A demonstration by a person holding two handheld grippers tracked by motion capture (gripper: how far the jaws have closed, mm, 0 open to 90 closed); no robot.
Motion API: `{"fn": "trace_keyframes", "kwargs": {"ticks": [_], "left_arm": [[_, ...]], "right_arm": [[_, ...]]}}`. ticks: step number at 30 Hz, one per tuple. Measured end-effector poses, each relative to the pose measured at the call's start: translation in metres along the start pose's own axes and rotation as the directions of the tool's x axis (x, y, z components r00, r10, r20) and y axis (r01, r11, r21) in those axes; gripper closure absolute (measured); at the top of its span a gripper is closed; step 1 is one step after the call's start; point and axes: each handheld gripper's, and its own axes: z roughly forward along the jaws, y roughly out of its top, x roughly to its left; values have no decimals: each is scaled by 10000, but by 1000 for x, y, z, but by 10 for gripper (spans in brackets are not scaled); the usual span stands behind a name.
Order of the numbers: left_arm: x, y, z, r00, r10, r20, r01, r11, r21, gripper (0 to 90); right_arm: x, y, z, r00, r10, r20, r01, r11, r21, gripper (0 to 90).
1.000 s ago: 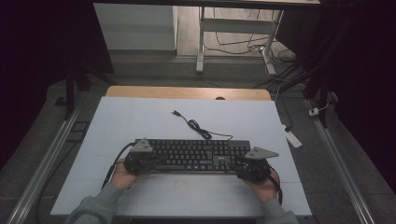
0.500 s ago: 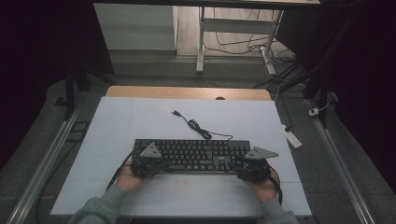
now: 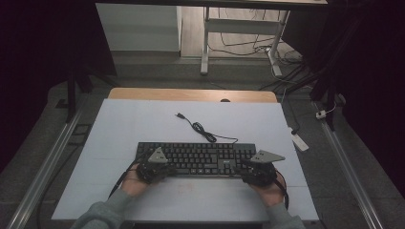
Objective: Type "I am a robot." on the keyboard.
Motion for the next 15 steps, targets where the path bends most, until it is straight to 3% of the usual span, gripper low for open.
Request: {"fn": "trace_keyframes", "kwargs": {"ticks": [15], "left_arm": [[3, -3, 4, 10000, -71, 57, 71, 10000, 49, 892]], "right_arm": [[0, 0, 0, 10000, -14, -42, 14, 10000, -20, 518]]}}
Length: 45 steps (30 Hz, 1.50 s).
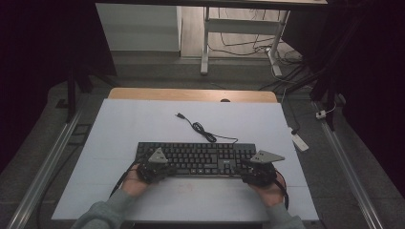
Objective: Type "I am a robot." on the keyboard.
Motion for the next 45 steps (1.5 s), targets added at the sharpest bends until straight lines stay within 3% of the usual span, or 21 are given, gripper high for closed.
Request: {"fn": "trace_keyframes", "kwargs": {"ticks": [5, 10, 19, 29, 45], "left_arm": [[3, 1, -10, 9996, -219, 151, 228, 9979, -606, 876], [6, 2, -22, 9983, -543, 190, 563, 9899, -1300, 735], [17, -2, -39, 9932, -1137, -252, 1070, 9765, -1869, 469], [27, -7, -47, 9858, -1624, -438, 1520, 9715, -1817, 386], [28, -7, -45, 9853, -1594, -611, 1476, 9753, -1643, 366]], "right_arm": [[0, 0, 0, 10000, 7, 27, -7, 10000, 26, 518], [-1, -1, 0, 10000, 51, 7, -51, 10000, -22, 517], [-1, -1, 0, 10000, 50, -18, -50, 10000, -84, 517], [-2, -1, -1, 10000, 48, 3, -48, 10000, -63, 517], [-1, -1, -1, 10000, 35, 11, -35, 10000, -49, 516]]}}
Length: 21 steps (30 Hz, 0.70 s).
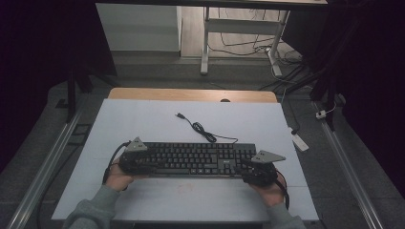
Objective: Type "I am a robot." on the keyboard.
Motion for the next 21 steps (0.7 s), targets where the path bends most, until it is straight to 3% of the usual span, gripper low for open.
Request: {"fn": "trace_keyframes", "kwargs": {"ticks": [13, 21], "left_arm": [[4, 11, 6, 9994, 31, -330, -25, 9998, 181, 372], [5, 18, 13, 9992, 245, -307, -233, 9989, 401, 471]], "right_arm": [[1, 0, 1, 10000, -2, 23, 2, 10000, 44, 516], [1, 0, 1, 10000, 9, 15, -9, 10000, -3, 517]]}}
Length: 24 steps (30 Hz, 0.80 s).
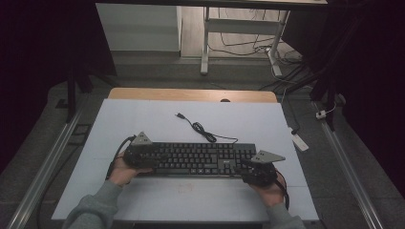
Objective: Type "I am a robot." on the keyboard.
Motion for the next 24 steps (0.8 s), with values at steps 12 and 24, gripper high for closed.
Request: {"fn": "trace_keyframes", "kwargs": {"ticks": [12, 24], "left_arm": [[2, 7, 13, 9991, 346, -262, -333, 9983, 483, 747], [6, 3, 28, 9966, 531, -635, -437, 9890, 1413, 891]], "right_arm": [[0, 0, 0, 10000, 4, 6, -4, 10000, 55, 516], [0, 0, 0, 10000, -26, 44, 25, 10000, 86, 516]]}}
